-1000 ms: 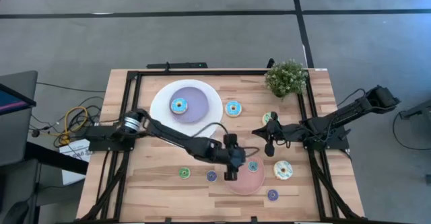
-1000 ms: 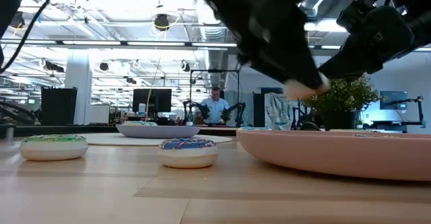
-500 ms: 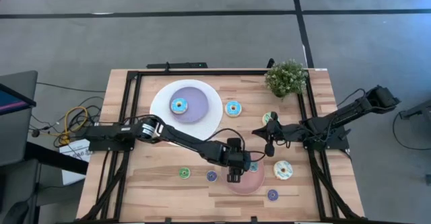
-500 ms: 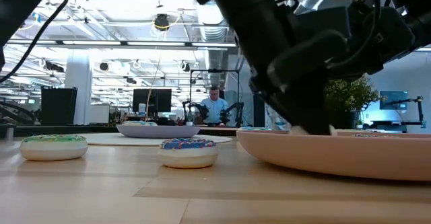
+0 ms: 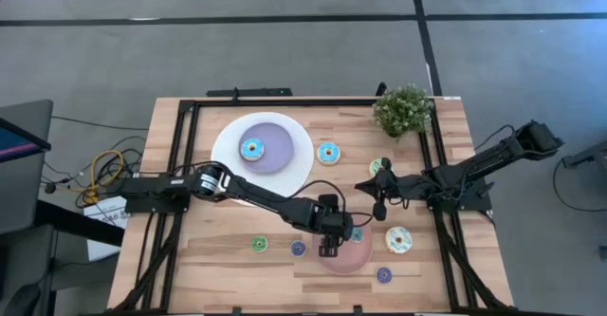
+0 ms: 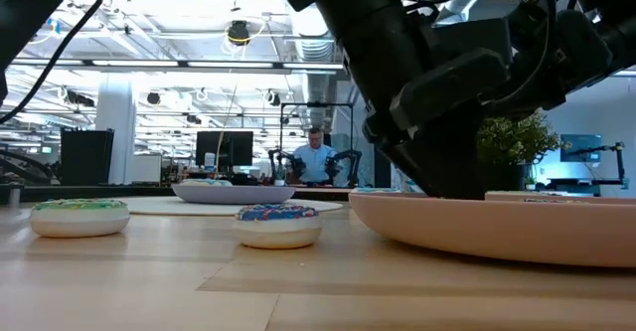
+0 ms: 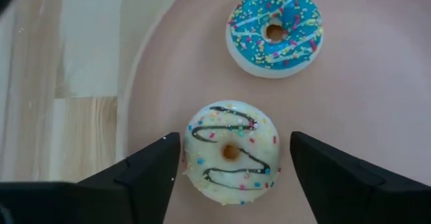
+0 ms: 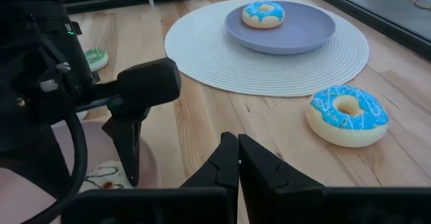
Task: Pick & Place donuts
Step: Put the small white donut on the pink plate, then put the big light blue donut on the purple plate
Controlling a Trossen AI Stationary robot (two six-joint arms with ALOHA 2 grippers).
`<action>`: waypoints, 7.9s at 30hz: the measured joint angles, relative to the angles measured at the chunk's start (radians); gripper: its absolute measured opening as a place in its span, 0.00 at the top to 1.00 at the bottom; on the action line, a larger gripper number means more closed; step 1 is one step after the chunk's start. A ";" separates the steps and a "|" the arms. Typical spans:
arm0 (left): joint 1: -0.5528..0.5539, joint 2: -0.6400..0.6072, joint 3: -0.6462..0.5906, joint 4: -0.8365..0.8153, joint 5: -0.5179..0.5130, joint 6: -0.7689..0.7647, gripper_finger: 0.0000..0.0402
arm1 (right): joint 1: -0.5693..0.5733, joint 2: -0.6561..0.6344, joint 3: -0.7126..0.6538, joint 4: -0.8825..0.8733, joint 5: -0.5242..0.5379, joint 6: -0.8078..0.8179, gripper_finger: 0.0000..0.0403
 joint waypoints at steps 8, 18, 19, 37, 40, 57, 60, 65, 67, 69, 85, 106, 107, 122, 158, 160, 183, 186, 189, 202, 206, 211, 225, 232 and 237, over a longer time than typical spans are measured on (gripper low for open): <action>0.000 0.000 0.060 -0.069 0.000 0.031 0.23 | 0.000 0.000 0.000 0.000 0.000 0.000 1.00; 0.015 -0.031 0.134 -0.233 0.078 0.104 0.23 | 0.000 0.000 0.000 -0.008 0.000 0.000 1.00; 0.021 -0.036 0.135 -0.261 0.103 0.103 0.23 | 0.000 0.000 0.000 -0.008 0.000 0.000 1.00; 0.045 -0.633 -0.703 0.058 -0.019 -0.038 0.23 | 0.000 0.000 0.001 0.011 0.000 0.079 1.00; 0.045 -0.807 -0.909 0.190 -0.029 -0.098 0.23 | 0.000 0.000 0.001 0.019 0.000 0.078 1.00; 0.038 -1.390 -1.603 0.588 -0.347 -0.179 0.23 | -0.132 0.004 0.065 0.260 0.004 0.110 0.96; 0.038 -1.395 -1.608 0.595 -0.329 -0.182 0.23 | -0.162 0.046 0.130 0.208 0.002 0.100 0.89; 0.038 -1.394 -1.608 0.619 -0.260 -0.042 0.23 | -0.240 0.191 0.317 0.034 0.000 0.097 0.73; 0.038 -1.394 -1.608 0.658 -0.228 -0.010 0.23 | -0.273 0.264 0.414 -0.071 0.000 0.114 0.67; 0.038 -1.395 -1.608 0.679 -0.186 0.019 0.23 | -0.305 0.334 0.512 -0.208 -0.001 0.144 0.61; 0.038 -1.394 -1.608 0.604 -0.074 -0.055 0.23 | -0.562 0.820 1.110 -1.091 -0.210 0.176 0.38; 0.038 -1.394 -1.608 0.588 -0.034 -0.076 0.23 | -0.714 0.963 1.112 -1.040 -0.436 0.146 0.38; 0.038 -1.394 -1.608 0.588 -0.034 -0.076 0.23 | -0.714 0.963 1.111 -1.051 -0.446 0.146 0.38; 0.038 -1.394 -1.608 0.589 -0.034 -0.079 0.23 | -0.707 0.964 1.101 -1.039 -0.438 0.153 0.38; 0.035 -1.394 -1.608 0.588 -0.006 -0.095 0.23 | -0.691 1.023 1.104 -0.995 -0.447 0.174 0.71; 0.035 -1.394 -1.608 0.588 -0.006 -0.096 0.23 | -0.691 1.023 1.104 -0.995 -0.448 0.174 0.73; 0.035 -1.394 -1.608 0.591 -0.005 -0.097 0.23 | -0.640 1.092 1.514 -0.834 -0.506 0.144 0.72; 0.035 -1.394 -1.608 0.589 -0.006 -0.097 0.23 | -0.629 1.202 1.647 -0.868 -0.509 0.127 0.72; 0.035 -1.394 -1.608 0.589 -0.006 -0.097 0.23 | -0.626 1.316 1.778 -0.915 -0.509 0.127 0.72; 0.036 -1.394 -1.608 0.588 -0.008 -0.079 0.23 | -0.633 1.502 2.036 -1.090 -0.412 0.104 0.72; 0.036 -1.394 -1.608 0.588 -0.008 -0.077 0.23 | -0.631 1.505 2.034 -1.096 -0.378 0.092 0.72; 0.036 -1.394 -1.608 0.588 -0.008 -0.077 0.23 | -0.631 1.504 2.034 -1.094 -0.362 0.092 0.72; 0.035 -1.394 -1.608 0.589 -0.009 -0.078 0.23 | -0.604 1.503 2.002 -1.055 -0.279 0.093 0.72; 0.035 -1.394 -1.608 0.589 -0.008 -0.079 0.23 | -0.602 1.503 2.002 -1.054 -0.277 0.093 0.72; 0.036 -1.394 -1.608 0.589 0.016 -0.080 0.23 | -0.597 1.503 2.002 -1.053 -0.280 0.092 0.72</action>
